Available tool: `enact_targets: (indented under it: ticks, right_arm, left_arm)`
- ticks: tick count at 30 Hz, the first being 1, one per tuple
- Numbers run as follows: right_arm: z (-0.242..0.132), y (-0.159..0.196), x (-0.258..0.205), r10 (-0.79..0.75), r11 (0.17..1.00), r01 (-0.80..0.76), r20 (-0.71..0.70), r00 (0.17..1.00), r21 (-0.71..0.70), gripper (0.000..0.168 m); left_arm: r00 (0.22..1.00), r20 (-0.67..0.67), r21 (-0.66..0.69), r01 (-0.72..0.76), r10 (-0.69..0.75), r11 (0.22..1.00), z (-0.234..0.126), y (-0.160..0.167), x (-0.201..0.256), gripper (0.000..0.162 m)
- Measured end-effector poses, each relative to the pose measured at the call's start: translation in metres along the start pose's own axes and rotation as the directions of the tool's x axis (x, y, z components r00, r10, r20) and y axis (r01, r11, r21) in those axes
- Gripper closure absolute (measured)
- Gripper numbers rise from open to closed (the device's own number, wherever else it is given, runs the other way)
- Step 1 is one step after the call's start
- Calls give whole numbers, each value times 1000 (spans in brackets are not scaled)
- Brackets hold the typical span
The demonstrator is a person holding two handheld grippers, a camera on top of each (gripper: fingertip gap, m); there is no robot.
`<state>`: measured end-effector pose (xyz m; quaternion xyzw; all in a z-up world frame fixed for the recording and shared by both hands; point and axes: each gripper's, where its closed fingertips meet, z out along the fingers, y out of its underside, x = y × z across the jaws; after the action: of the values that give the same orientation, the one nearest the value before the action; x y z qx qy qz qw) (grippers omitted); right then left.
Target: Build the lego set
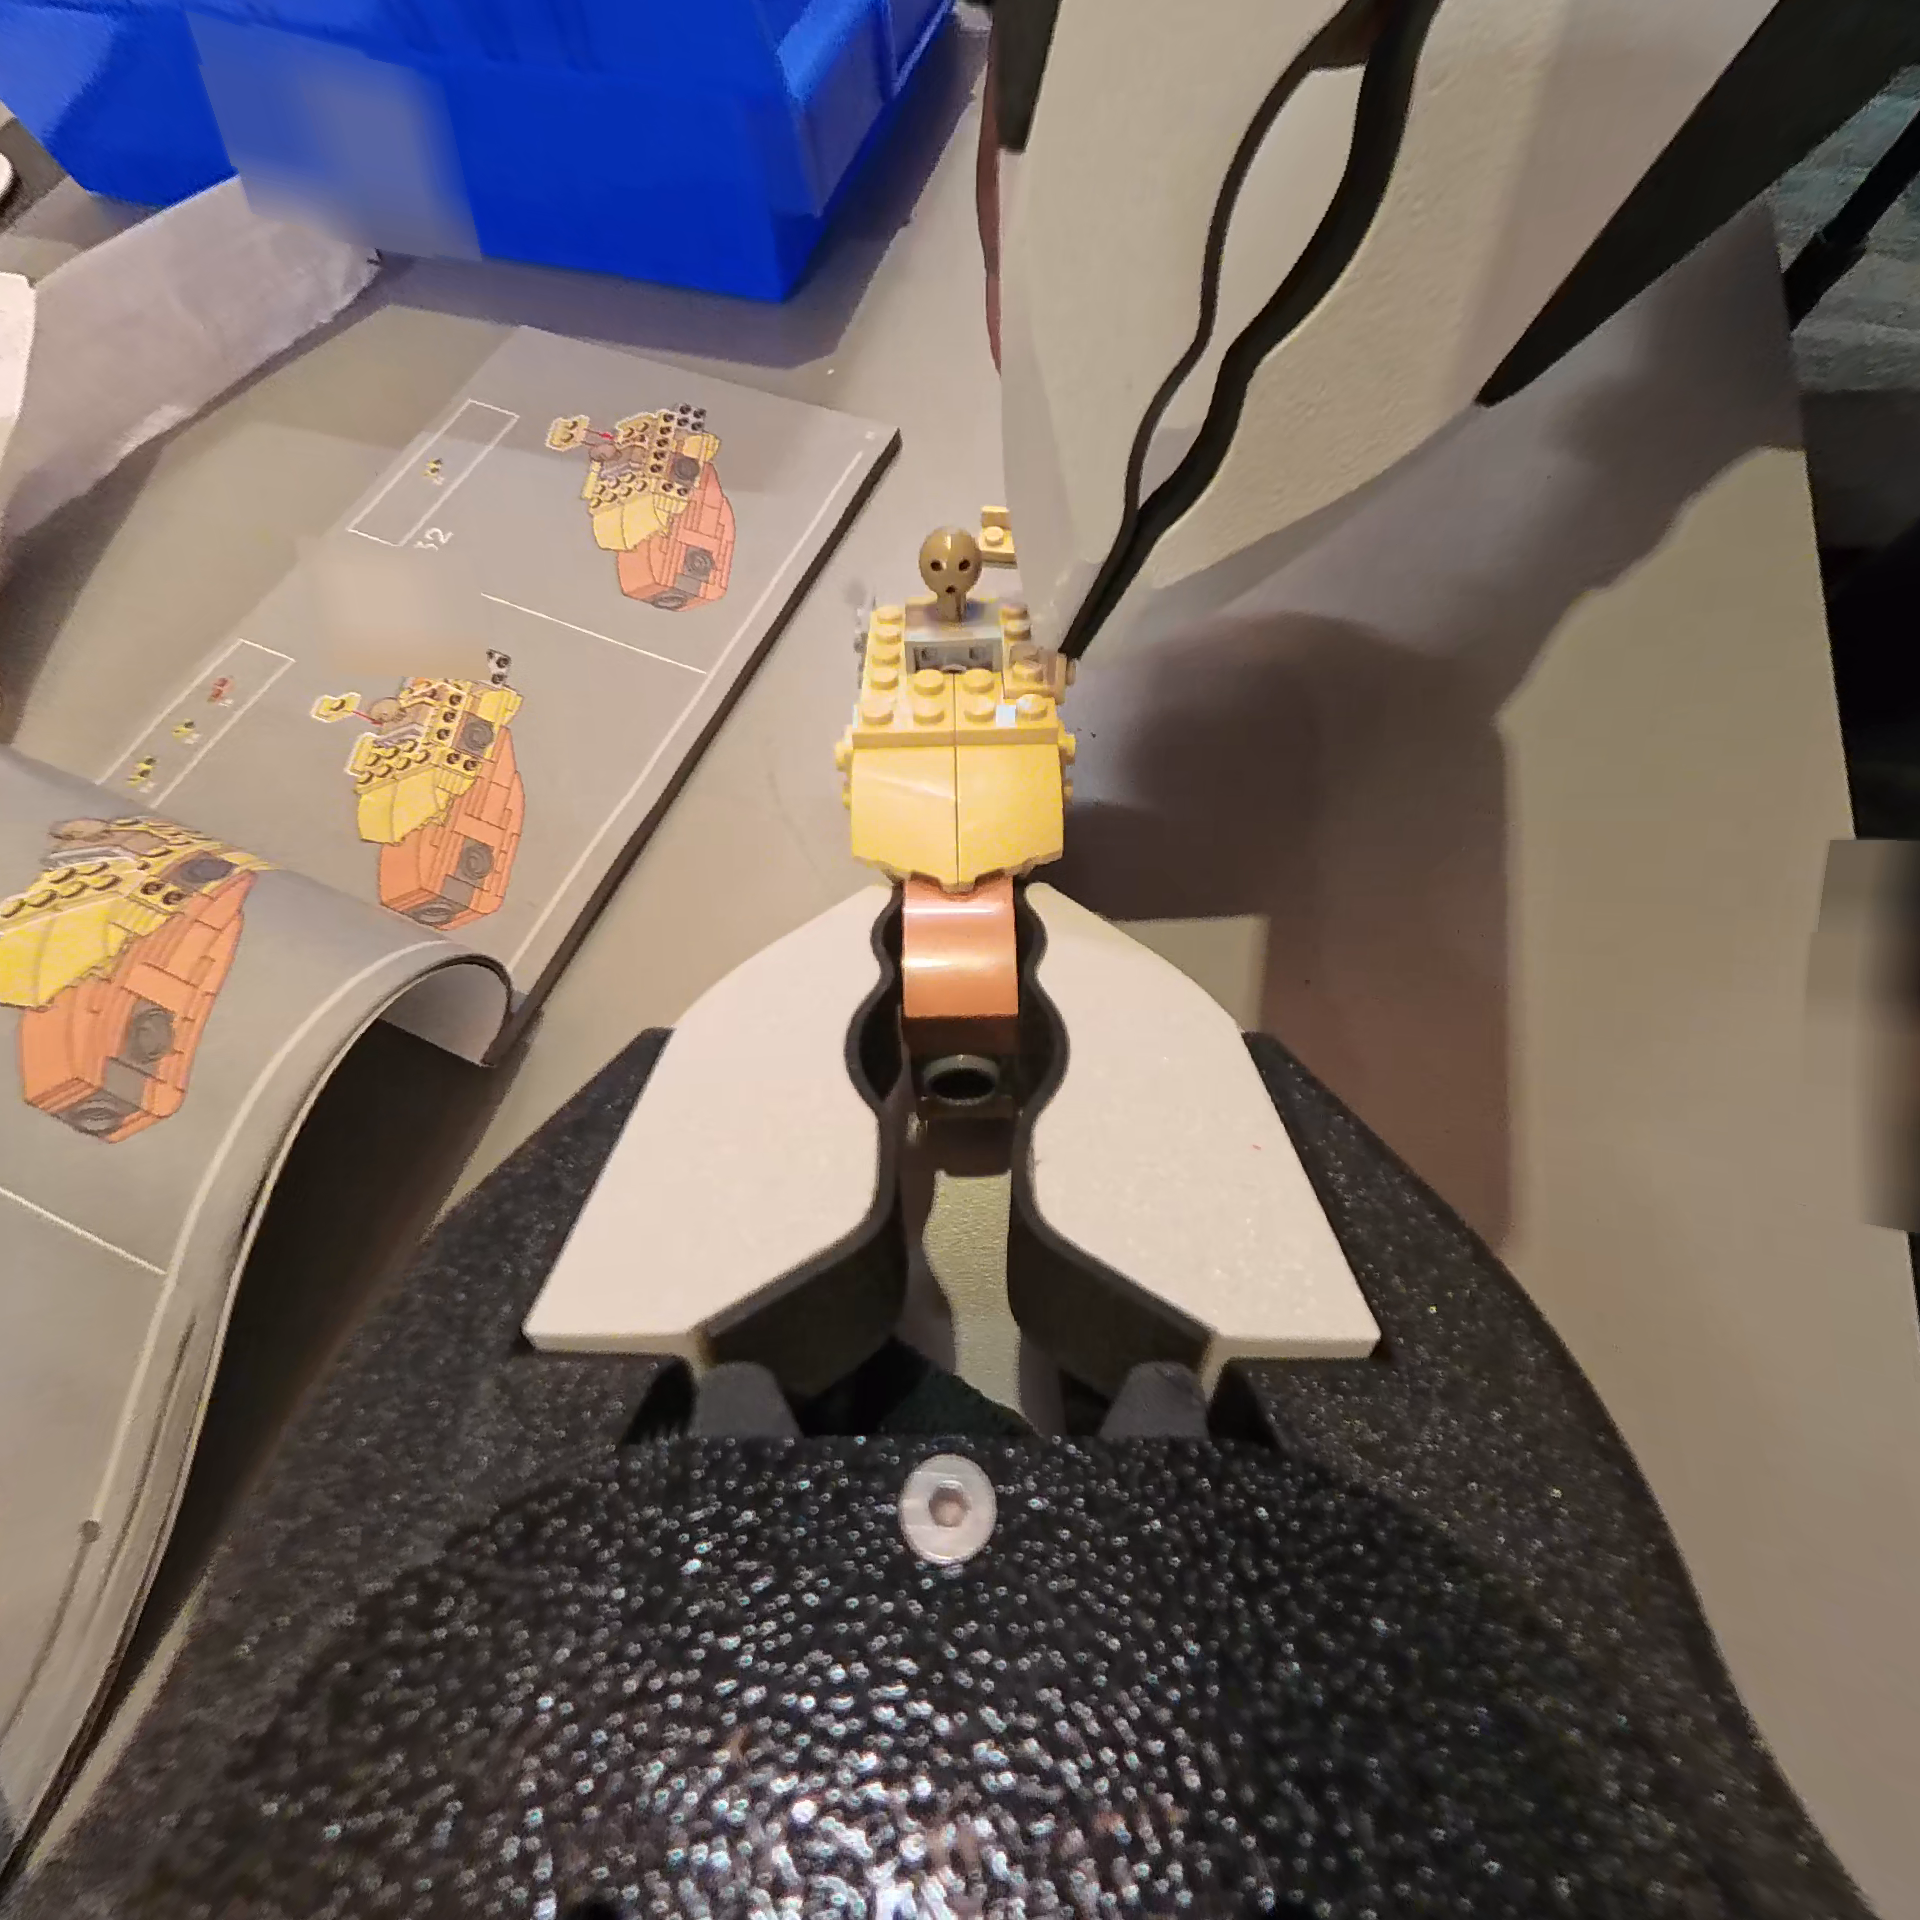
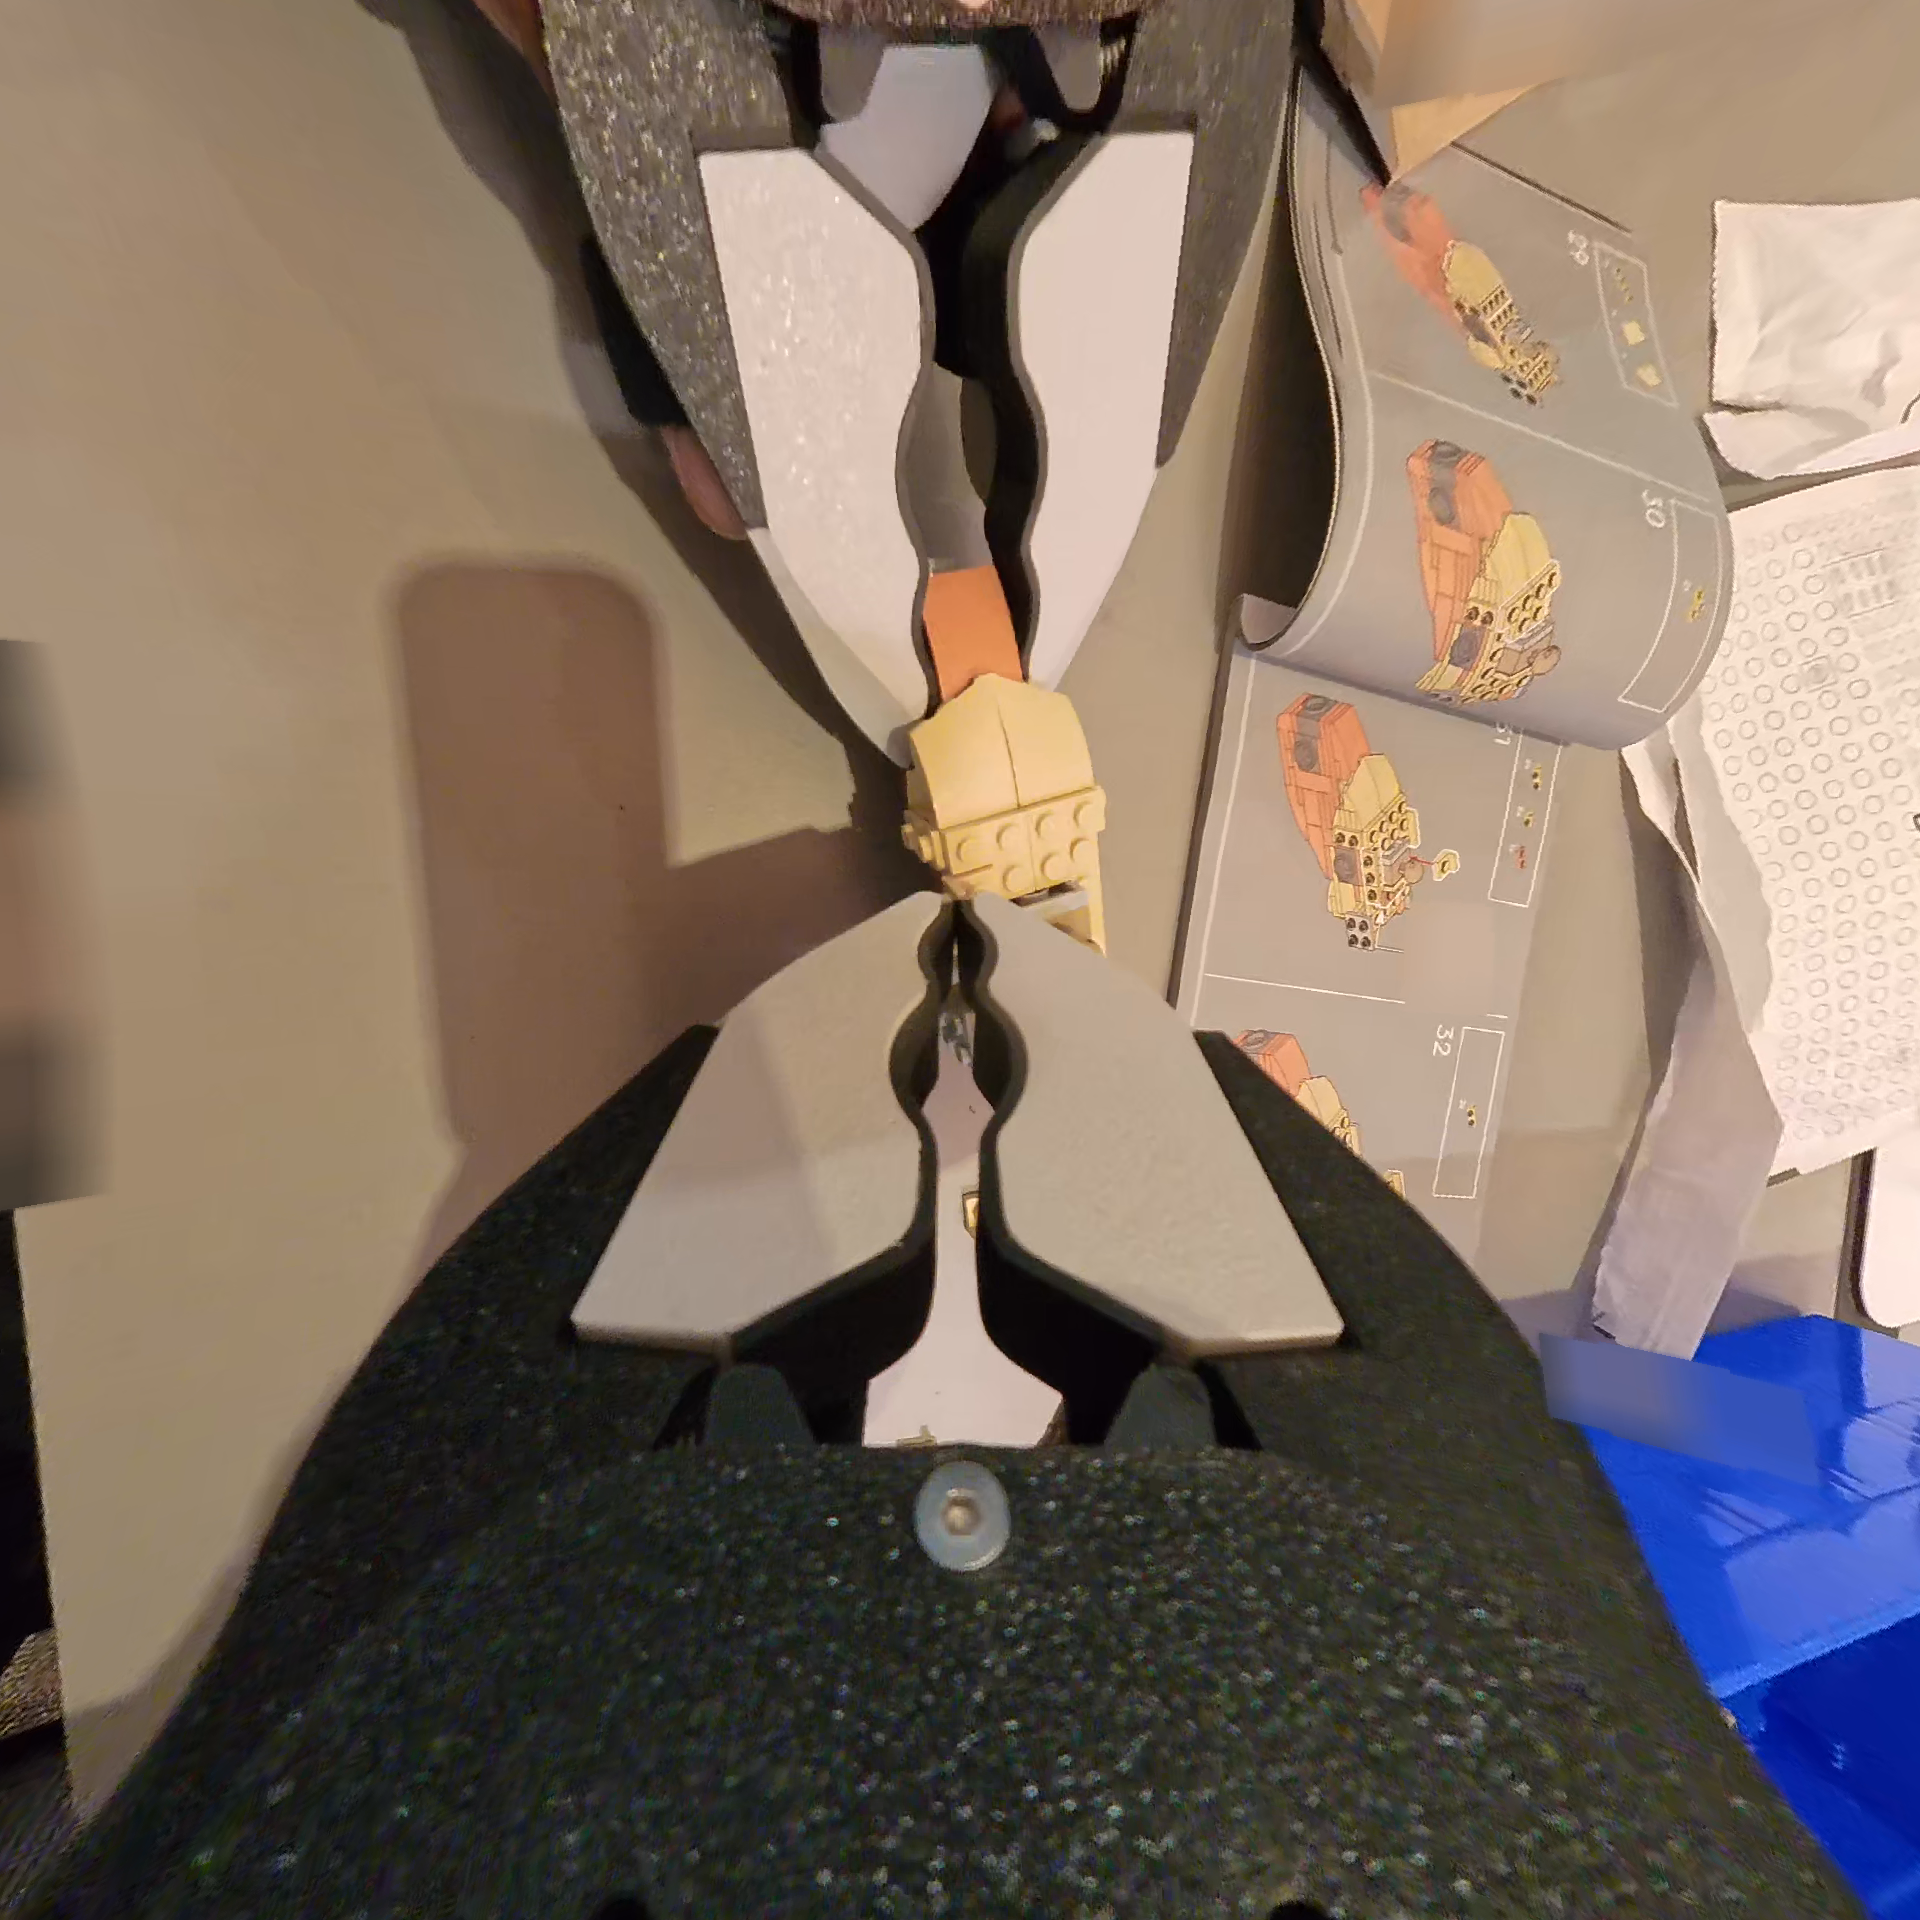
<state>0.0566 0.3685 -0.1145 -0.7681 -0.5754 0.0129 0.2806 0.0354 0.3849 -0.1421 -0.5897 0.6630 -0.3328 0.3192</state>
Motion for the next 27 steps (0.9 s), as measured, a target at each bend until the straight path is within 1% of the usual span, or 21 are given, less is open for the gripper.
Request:
enact_targets:
  ticks: [11,21,24,27]
  right_arm:
    - [3,-1,5,-5,1000,6,-32,999,30,168]
    - [6,-4,3,-17,999,17,-19,1000,33,168]
    - [6,-3,10,1,1000,-1,-60,998,3,168]
    - [4,-3,11,-48,999,48,-86,995,-9,168]
  left_arm:
    - [1000,12,25,26,-27,999,-3,-3,-4,145]
    - [1000,25,22,4,-4,1000,-3,-3,-5,145]
    - [998,27,28,50,-51,998,-2,-4,-9,145]
    - [998,26,35,48,-49,998,-3,-3,-10,145]
